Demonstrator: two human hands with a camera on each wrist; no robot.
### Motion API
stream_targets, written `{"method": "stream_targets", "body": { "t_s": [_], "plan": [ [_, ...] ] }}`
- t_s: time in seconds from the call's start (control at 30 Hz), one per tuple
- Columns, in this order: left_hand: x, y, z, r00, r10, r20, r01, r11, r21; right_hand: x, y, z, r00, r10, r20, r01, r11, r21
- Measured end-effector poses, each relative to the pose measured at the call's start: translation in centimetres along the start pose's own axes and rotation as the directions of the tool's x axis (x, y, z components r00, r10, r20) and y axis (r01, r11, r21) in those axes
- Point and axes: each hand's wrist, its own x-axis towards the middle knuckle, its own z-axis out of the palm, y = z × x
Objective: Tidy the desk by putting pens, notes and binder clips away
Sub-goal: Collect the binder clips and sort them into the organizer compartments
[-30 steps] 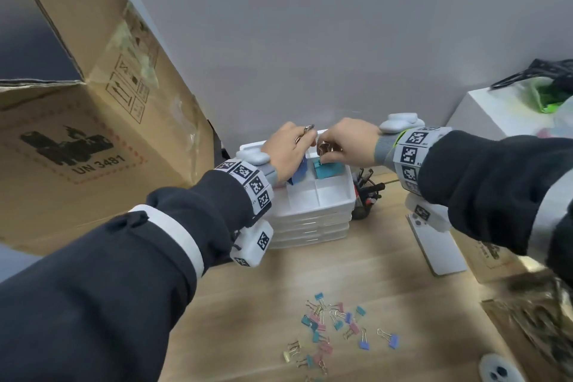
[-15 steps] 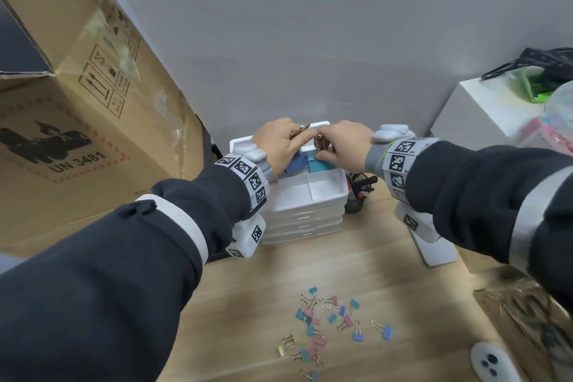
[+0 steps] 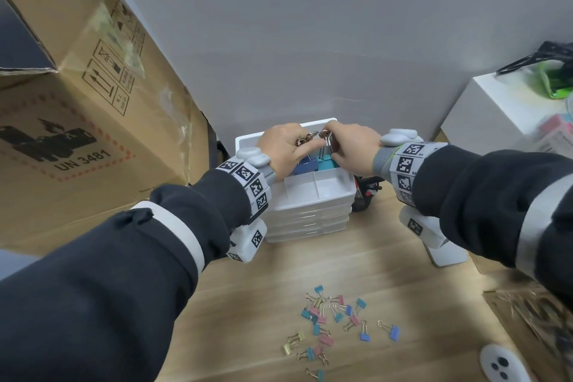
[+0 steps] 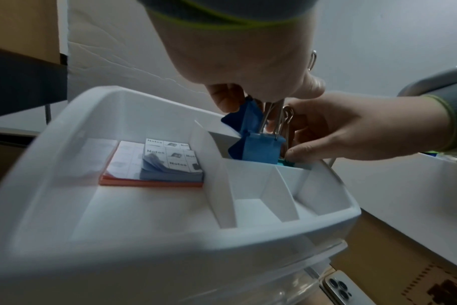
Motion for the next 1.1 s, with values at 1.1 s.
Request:
{"method": "stream_targets", "body": {
  "t_s": [1.1],
  "plan": [
    [0.5,0.4,0.3,0.963,-0.240,0.124,0.163,0.882,0.441,0.5,-0.7,0.1,0.999,0.010,-0.040,-0.006,0.995,0.099]
  ]
}}
